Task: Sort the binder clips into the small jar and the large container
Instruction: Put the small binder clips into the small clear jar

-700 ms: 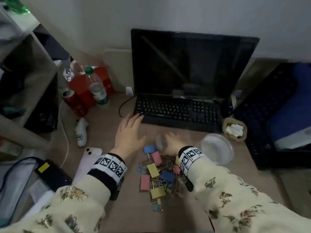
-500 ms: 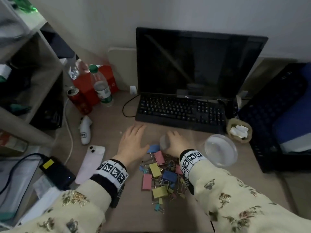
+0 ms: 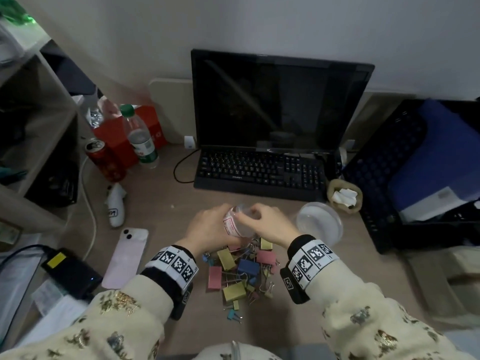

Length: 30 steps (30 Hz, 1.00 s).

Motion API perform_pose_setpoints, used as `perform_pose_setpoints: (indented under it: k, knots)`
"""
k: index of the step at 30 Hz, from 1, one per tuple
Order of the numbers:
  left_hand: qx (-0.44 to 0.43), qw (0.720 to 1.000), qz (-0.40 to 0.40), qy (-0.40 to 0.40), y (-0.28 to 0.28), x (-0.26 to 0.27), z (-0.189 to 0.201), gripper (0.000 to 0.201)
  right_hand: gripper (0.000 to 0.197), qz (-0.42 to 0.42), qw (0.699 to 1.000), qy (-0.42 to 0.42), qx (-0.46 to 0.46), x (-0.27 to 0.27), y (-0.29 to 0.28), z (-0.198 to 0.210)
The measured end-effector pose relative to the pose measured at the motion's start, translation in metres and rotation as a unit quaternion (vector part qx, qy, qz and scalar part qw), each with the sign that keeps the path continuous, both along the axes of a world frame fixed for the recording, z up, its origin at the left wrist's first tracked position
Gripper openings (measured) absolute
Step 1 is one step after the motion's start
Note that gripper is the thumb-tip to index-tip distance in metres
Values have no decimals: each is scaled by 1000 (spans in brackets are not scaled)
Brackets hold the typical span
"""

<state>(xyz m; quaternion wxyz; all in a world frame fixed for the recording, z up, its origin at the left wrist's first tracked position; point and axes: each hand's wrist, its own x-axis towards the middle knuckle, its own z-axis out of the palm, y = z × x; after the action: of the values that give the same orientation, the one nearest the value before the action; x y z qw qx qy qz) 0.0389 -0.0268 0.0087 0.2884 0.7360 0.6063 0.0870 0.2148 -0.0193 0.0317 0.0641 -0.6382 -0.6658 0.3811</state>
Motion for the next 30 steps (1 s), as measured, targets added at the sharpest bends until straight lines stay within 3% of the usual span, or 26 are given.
perform_pose_setpoints:
  k: [5, 8, 11, 14, 19, 21, 23, 27, 30]
  knots:
    - [-31, 999, -37, 0, -6, 3, -2, 60, 96, 3, 999, 31, -24, 12, -15, -12]
    - [-82, 995, -52, -12, -12, 2, -6, 61, 86, 24, 999, 34, -24, 16, -23, -22]
    - [-188, 974, -27, -125, -21, -3, -15, 53, 79, 68, 996, 41, -28, 17, -27, -21]
    - [-206, 965, 0, -162, -28, -5, -25, 58, 80, 97, 994, 48, -31, 22, -26, -20]
    - [-199, 953, 77, -213, -32, -13, -48, 89, 79, 18, 987, 152, -55, 54, -34, -29]
    - [-193, 949, 85, -236, -35, -15, -50, 91, 77, -16, 982, 168, -87, 71, -43, -38]
    - [-183, 954, 75, -227, -36, -17, -52, 92, 74, -22, 984, 130, -117, 84, -52, -48]
    - [-123, 981, 80, -127, -37, -18, -59, 99, 46, -58, 990, 48, -116, 101, -70, -75]
    - [-106, 984, 88, -115, -38, -20, -66, 98, 56, -124, 989, 14, -74, 108, -81, -91]
